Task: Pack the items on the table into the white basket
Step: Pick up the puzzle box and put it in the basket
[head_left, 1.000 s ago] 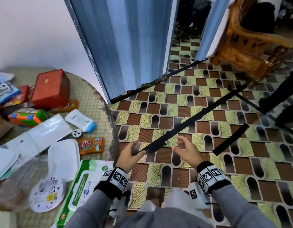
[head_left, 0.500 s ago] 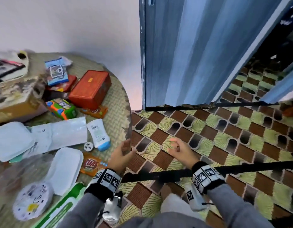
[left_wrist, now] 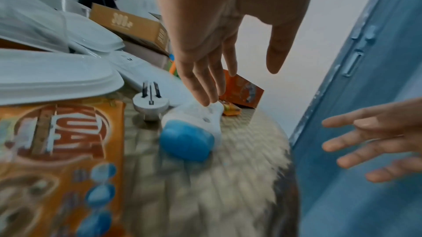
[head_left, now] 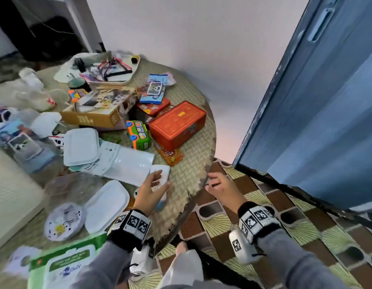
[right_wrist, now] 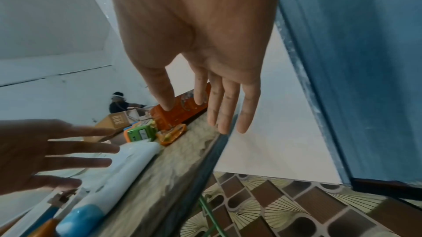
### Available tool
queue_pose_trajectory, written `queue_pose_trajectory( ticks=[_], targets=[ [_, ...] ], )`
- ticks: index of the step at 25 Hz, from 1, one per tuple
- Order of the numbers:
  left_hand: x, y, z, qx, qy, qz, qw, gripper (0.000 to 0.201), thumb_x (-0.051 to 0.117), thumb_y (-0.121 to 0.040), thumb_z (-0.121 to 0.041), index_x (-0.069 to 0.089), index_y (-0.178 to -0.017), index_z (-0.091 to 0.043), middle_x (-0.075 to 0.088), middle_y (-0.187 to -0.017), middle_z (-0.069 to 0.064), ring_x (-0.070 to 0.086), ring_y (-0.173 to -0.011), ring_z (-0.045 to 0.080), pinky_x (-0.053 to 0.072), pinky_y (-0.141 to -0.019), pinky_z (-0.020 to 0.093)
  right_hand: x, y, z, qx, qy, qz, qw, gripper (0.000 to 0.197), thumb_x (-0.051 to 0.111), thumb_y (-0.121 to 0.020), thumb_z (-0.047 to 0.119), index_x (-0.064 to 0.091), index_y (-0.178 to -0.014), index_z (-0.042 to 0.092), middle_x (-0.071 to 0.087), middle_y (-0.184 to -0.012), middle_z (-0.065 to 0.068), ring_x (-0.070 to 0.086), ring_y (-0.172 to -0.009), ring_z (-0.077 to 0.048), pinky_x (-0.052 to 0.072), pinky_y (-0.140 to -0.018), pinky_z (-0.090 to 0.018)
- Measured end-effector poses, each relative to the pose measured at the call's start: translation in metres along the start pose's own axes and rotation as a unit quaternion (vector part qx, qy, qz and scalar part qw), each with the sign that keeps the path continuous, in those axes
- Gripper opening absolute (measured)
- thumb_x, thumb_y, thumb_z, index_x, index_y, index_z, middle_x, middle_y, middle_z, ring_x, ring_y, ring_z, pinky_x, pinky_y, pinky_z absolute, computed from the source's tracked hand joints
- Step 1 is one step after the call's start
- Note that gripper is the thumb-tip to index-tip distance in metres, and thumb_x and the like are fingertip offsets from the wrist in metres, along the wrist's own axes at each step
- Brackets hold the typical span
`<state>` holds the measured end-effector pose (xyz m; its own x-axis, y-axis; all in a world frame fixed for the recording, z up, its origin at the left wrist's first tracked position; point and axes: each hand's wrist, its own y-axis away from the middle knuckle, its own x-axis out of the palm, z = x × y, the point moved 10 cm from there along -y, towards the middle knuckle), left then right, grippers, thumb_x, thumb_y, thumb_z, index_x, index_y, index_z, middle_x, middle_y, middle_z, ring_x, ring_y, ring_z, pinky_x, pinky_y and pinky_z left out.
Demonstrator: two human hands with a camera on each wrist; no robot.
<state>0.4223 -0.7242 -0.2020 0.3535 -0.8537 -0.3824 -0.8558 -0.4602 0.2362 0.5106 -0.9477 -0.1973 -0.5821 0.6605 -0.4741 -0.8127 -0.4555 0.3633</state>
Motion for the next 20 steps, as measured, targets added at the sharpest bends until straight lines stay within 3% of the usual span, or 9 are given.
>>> queue_pose_trajectory(
  ticks=[4,8,11,17,20],
  targets=[
    [-0.037,-0.027,-0.005,-0.012,0.015,-0.057,0.998,0.044,0.068,-0.087,-0.021,0.051,-0.128,-0.018,0.058,-0.121,0.006,0.054,-0.111,0.019,0.043,-0.094,0.032,0.023,-0.053,0.047,-0.037,0.026,0.041,0.998,0.043,0.055,-0.092,0.018,0.045,-0.133,0.016,0.054,-0.114,-0.001,0.052,-0.095,-0.010,0.037,-0.067,-0.010],
    [-0.071,-0.051,-0.006,-0.012,0.019,-0.093,0.995,0.044,0.068,-0.086,-0.022,0.051,-0.127,-0.021,0.059,-0.121,0.004,0.054,-0.108,0.016,0.041,-0.088,0.026,0.045,-0.095,0.092,-0.092,0.014,0.043,0.995,0.040,0.060,-0.090,0.015,0.051,-0.129,0.015,0.058,-0.105,-0.002,0.055,-0.085,-0.008,0.042,-0.070,-0.013],
    [-0.095,-0.063,-0.005,-0.020,0.042,-0.123,0.991,0.044,0.068,-0.087,-0.023,0.051,-0.127,-0.021,0.058,-0.122,0.003,0.053,-0.108,0.015,0.039,-0.087,0.024,0.066,-0.116,0.126,-0.138,0.007,0.058,0.989,0.038,0.061,-0.090,0.012,0.054,-0.127,0.012,0.060,-0.103,-0.005,0.055,-0.083,-0.009,0.043,-0.068,-0.007],
    [-0.144,-0.081,-0.011,-0.034,0.072,-0.203,0.976,0.046,0.066,-0.088,-0.026,0.050,-0.131,-0.019,0.058,-0.120,0.001,0.054,-0.108,0.013,0.039,-0.086,0.023,0.092,-0.153,0.192,-0.210,0.005,0.101,0.972,0.026,0.059,-0.091,0.008,0.059,-0.117,0.012,0.059,-0.092,0.007,0.056,-0.085,-0.004,0.045,-0.076,-0.013],
    [-0.169,-0.098,-0.018,-0.039,0.076,-0.248,0.965,0.048,0.065,-0.088,-0.026,0.050,-0.133,-0.017,0.058,-0.120,0.002,0.054,-0.106,0.014,0.039,-0.085,0.023,0.093,-0.188,0.227,-0.226,0.013,0.115,0.967,0.022,0.056,-0.093,0.009,0.060,-0.114,0.012,0.060,-0.090,0.000,0.058,-0.081,-0.009,0.047,-0.071,-0.019]
  ],
)
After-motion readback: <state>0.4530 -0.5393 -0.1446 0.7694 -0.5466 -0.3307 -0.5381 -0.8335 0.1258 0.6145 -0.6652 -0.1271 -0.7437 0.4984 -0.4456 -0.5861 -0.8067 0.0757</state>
